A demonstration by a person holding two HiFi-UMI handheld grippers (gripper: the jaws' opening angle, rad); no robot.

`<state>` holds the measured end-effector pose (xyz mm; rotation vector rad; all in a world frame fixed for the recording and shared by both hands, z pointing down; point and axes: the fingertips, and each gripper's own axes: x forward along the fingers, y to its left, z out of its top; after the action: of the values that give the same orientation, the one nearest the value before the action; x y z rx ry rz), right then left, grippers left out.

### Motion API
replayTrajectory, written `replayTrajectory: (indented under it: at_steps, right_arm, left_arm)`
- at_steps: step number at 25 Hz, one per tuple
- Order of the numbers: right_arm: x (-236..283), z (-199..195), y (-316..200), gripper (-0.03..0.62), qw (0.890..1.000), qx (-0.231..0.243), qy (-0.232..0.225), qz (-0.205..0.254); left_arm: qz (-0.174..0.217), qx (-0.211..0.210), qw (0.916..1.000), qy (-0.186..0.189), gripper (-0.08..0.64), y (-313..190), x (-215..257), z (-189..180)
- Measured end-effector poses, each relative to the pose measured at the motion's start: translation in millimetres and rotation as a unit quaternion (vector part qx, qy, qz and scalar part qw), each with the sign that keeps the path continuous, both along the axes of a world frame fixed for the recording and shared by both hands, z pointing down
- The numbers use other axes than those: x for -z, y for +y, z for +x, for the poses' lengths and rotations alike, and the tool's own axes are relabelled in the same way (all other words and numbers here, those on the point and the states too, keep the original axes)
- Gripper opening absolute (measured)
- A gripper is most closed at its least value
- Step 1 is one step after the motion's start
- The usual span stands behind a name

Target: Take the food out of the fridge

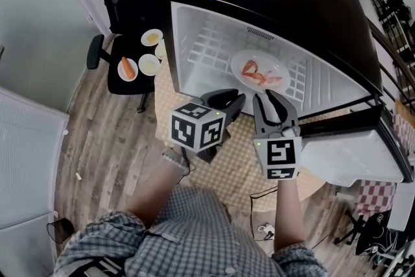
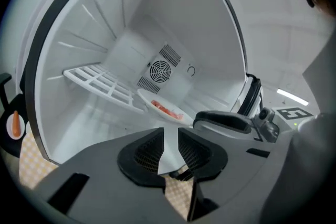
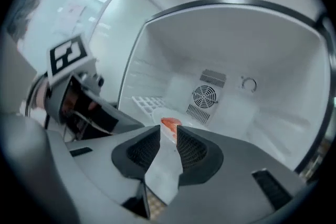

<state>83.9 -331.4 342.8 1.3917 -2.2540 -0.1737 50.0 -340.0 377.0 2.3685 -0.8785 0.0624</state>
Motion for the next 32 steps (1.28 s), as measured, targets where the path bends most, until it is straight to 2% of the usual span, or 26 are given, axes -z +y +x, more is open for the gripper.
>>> replayTrajectory:
  at_steps: [1, 2, 3, 4, 5, 7, 9, 10, 11, 13, 16, 21, 23, 28, 32]
  right_arm:
    - [0, 5, 0, 0.064, 0.997, -0.016, -0.068, -0.020]
    - [-1, 11, 0, 0.064, 0.989, -0.033, -0.138, -0.041]
    - [-4, 17, -1, 0.064, 0.975, -0.051, -0.209, -0.064]
    - [-7, 22, -1, 0.064, 0.954, -0.067, -0.278, -0.086]
    - [-11, 27, 0, 0.064, 0.930, -0.082, -0.343, -0.106]
    - [-18, 36, -1, 0.064, 0.872, -0.102, -0.459, -0.137]
    - [-20, 42, -4, 0.064, 0.820, -0.110, -0.542, -0.149]
    - [-21, 45, -6, 0.064, 0.798, -0.115, -0.571, -0.152]
    - [-22, 48, -7, 0.065, 0.781, -0.123, -0.593, -0.154]
    - [-22, 51, -12, 0.070, 0.758, -0.131, -0.619, -0.155]
    - [-22, 53, -18, 0.071, 0.741, -0.135, -0.639, -0.155]
    - [-25, 54, -24, 0.071, 0.731, -0.141, -0.650, -0.156]
    - [-26, 55, -25, 0.071, 0.730, -0.140, -0.650, -0.156]
    - [-25, 55, -27, 0.064, 0.740, -0.144, -0.639, -0.153]
    - [-24, 55, -23, 0.064, 0.741, -0.140, -0.639, -0.152]
  left_arm:
    - [-0.008, 0.003, 0.9999, 0.011, 0.082, -2, 0, 0]
    - [-0.018, 0.007, 0.9995, 0.024, 0.084, -3, 1, 0]
    - [-0.029, 0.010, 0.9987, 0.040, 0.087, -5, 1, 1]
    - [-0.042, 0.014, 0.9972, 0.060, 0.094, -7, 2, 1]
    - [-0.055, 0.018, 0.9951, 0.081, 0.098, -9, 3, 1]
    - [-0.072, 0.029, 0.9909, 0.110, 0.103, -12, 5, 1]
    - [-0.079, 0.040, 0.9886, 0.122, 0.103, -15, 6, 2]
    - [-0.083, 0.044, 0.9873, 0.128, 0.103, -17, 7, 3]
    - [-0.088, 0.047, 0.9854, 0.137, 0.103, -18, 8, 4]
    - [-0.102, 0.053, 0.9809, 0.157, 0.103, -21, 10, 6]
    - [-0.120, 0.058, 0.9755, 0.175, 0.103, -24, 11, 10]
    - [-0.130, 0.062, 0.9736, 0.177, 0.103, -30, 11, 15]
    - [-0.130, 0.062, 0.9739, 0.175, 0.101, -32, 11, 16]
    - [-0.114, 0.064, 0.9802, 0.149, 0.100, -33, 12, 16]
    - [-0.105, 0.059, 0.9834, 0.136, 0.100, -28, 13, 17]
